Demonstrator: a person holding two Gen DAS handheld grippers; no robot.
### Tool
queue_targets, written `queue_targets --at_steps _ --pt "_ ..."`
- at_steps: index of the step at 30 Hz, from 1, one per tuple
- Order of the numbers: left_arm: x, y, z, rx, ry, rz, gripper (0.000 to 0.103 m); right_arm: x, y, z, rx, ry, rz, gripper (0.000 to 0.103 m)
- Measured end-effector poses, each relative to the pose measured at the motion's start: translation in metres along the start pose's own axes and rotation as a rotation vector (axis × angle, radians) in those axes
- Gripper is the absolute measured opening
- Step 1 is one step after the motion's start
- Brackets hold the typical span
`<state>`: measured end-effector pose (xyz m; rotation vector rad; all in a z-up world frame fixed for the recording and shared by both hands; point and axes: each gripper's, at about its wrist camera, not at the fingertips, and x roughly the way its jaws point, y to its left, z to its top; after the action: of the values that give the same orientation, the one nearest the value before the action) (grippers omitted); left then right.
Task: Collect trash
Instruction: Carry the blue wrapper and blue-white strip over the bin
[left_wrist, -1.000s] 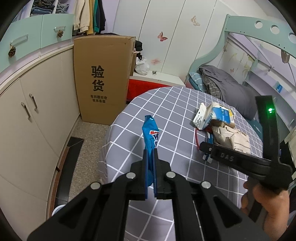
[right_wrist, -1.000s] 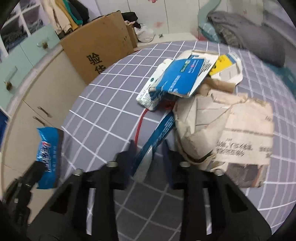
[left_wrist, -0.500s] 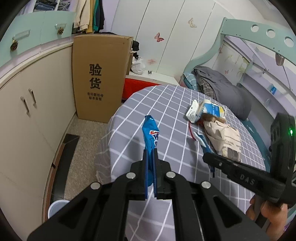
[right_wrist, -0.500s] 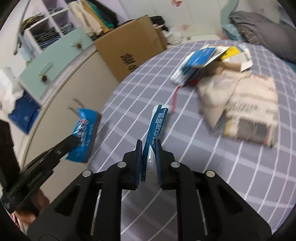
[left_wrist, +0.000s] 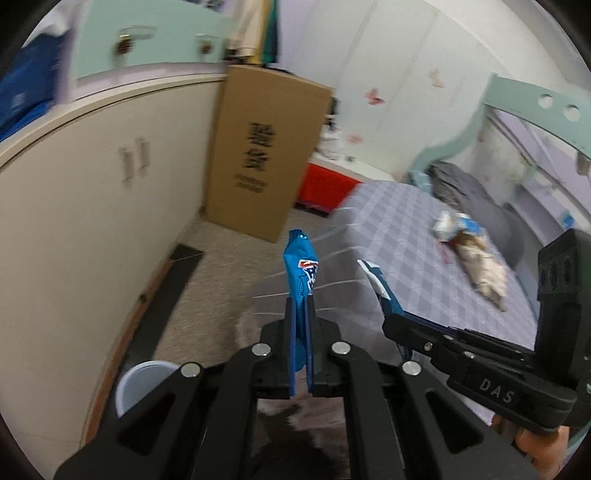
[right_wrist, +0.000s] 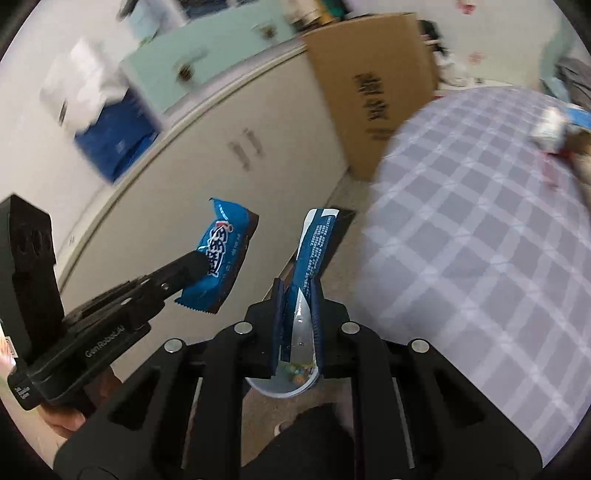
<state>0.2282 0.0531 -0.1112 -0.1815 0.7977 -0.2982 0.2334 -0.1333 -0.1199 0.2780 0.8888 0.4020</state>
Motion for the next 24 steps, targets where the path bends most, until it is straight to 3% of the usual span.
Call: queue_targets --at_steps 5,13,15,17,20,24 --pt "0.0 0.054 -0.017 -0.053 0.036 0.107 0.004 0.059 0.052 -0.014 -0.098 0.072 0.042 0.015" --pt "0.023 0.127 -0.046 -0.14 0.128 0.24 0.006 0.117 0.072 -0.043 -0.107 0.16 0.058 0.014" --pt "0.033 0.142 -0.052 -0.169 0.169 0.268 0.015 0.13 0.075 -0.047 -0.101 0.179 0.053 0.015" --pt "0.042 0.151 -0.058 -0.184 0.207 0.292 0.045 0.139 0.074 -0.052 -0.095 0.2 0.051 0.015" --pt "0.045 0.16 -0.067 -0.196 0.209 0.337 0.054 0.145 0.073 -0.057 -0.096 0.221 0.05 0.015" --pt "0.043 0.163 -0.073 -0.194 0.212 0.35 0.057 0.148 0.073 -0.062 -0.1 0.236 0.054 0.015"
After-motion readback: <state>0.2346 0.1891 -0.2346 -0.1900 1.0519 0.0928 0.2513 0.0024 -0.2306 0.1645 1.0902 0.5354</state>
